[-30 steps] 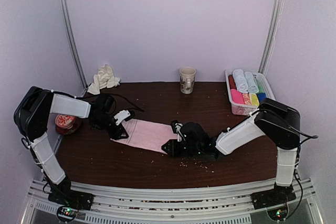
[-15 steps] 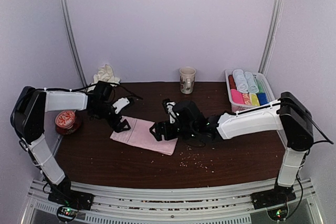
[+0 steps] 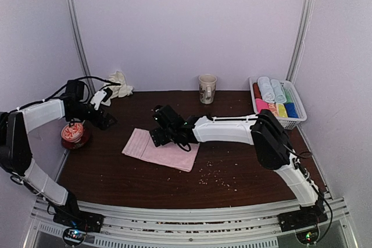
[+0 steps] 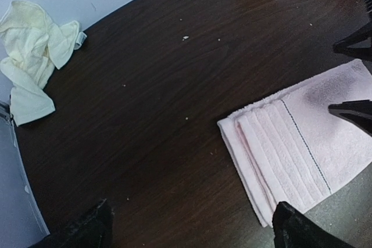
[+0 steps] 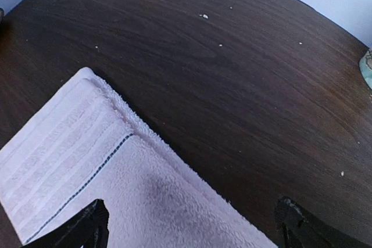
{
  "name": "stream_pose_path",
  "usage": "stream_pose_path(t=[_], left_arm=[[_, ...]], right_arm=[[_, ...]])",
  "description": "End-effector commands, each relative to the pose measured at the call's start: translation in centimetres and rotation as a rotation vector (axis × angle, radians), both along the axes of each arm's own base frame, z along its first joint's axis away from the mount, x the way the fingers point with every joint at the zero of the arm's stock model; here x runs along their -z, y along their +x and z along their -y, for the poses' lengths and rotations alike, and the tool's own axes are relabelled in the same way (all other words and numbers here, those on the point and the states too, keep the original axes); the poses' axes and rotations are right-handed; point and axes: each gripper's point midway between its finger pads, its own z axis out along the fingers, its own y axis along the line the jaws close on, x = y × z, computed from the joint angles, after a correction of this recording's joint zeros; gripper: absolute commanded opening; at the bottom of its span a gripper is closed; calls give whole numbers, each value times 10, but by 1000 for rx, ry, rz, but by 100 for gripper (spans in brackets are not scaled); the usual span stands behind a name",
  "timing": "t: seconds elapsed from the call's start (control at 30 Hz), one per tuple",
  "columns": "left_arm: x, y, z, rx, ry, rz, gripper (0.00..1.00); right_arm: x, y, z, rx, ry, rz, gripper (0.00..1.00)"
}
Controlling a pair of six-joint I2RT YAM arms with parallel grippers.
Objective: Roll the towels
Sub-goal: Rotate the towel at the center of the board.
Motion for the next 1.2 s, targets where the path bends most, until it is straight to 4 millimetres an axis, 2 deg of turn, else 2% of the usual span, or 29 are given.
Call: stream_pose_path(t=[0.0, 0.1, 0.33, 0.47, 0.57, 0.63, 0.77, 0.83, 1.0, 1.1, 1.17], left_arm=[[-2, -19, -2, 37, -32, 6, 98], [-3, -25, -2, 43, -35, 17, 98], [0, -24, 2, 58, -54, 5, 98], [-2, -25, 2, 77, -43, 20, 98], [-7, -27, 2, 90, -31, 51, 98], [-10, -28, 2, 97, -23, 74, 98], [-16, -33, 8, 149, -26, 122, 98], [-20, -35, 12, 179, -34, 149, 98], [-27, -40, 34, 292, -23, 211, 98], [-26, -45, 57, 377, 27, 252, 98], [-24, -53, 77, 447, 70, 286, 98]], right_arm=[[13, 11, -7, -5, -71, -13, 100], [30, 17, -5, 19, -78, -25, 100], [59, 36, 26, 141, -102, -56, 100], [71, 51, 59, 254, -106, -76, 100], [83, 60, 95, 371, -90, -110, 100], [84, 64, 121, 453, -81, -106, 100], [67, 67, 163, 594, -37, -73, 100], [49, 67, 176, 638, 18, -48, 100], [-10, 61, 188, 689, 197, 17, 100], [-44, 54, 192, 680, 270, 42, 100], [-60, 49, 197, 670, 295, 59, 100]])
